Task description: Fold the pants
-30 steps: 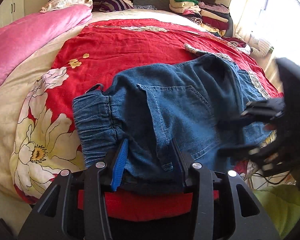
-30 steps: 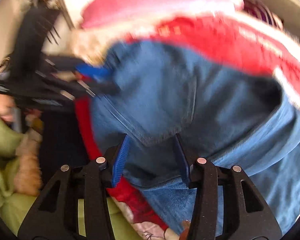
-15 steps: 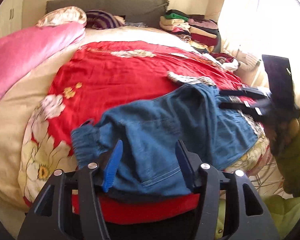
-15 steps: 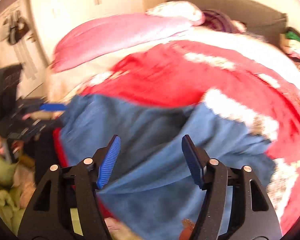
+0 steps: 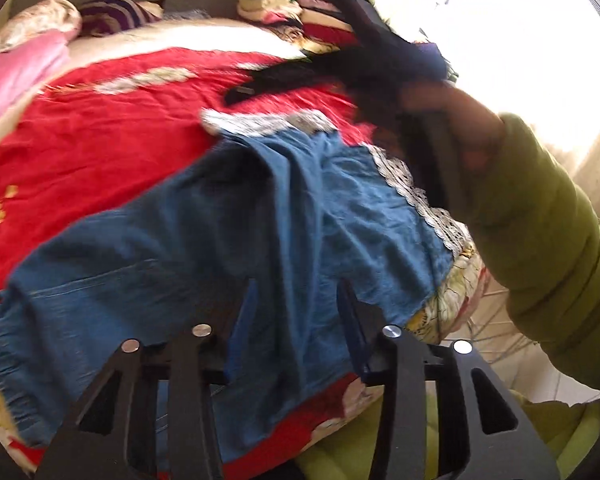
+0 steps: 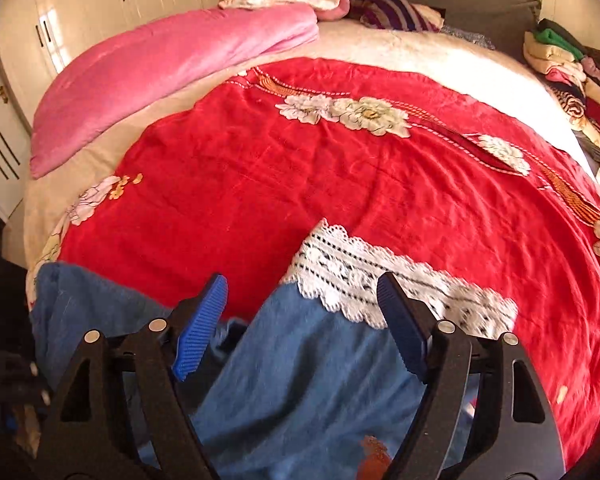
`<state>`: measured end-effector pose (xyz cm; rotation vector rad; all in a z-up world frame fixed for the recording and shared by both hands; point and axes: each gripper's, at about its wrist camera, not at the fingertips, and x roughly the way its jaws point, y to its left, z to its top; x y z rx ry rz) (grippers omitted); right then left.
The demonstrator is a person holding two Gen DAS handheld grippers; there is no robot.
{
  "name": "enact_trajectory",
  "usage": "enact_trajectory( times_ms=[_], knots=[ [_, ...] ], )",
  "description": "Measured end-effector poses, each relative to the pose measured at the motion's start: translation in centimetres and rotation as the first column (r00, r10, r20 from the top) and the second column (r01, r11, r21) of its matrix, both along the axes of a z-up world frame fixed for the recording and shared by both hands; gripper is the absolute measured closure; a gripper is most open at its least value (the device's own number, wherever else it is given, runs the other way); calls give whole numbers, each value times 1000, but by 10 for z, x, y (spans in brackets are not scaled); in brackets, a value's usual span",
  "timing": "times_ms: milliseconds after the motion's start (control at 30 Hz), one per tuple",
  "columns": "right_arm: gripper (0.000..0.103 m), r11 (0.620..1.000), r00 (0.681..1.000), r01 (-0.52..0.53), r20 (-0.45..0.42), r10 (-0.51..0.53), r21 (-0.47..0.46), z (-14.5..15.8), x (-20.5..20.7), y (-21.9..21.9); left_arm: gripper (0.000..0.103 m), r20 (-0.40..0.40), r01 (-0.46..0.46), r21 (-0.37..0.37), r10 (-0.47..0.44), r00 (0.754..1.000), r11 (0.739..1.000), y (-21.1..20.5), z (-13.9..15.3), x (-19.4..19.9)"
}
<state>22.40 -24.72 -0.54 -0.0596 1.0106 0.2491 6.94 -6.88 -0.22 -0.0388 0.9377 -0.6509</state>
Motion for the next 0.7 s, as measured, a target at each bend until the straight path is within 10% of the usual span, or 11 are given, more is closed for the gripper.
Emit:
enact_trajectory(
  times_ms=[267,333,433,700],
  knots=[
    [33,993,996,15,-85,-25,-115,-46,55,21,76,-67,25,43,-22,998,999,-26,-37,13],
    [80,990,995,17,-98,-31,-138,-56,60,18,80,-68,20,50,-16,998,999,-27,-42,15],
    [97,995,997,26,-68,-33,-94,-51,53,5,80,-63,19,36,-16,998,999,-24,-42,14],
    [97,991,986,135,98,-137,23,22,-20,-57,75,-4,3,19,-3,1000,1000,-19,-33,9]
  ],
)
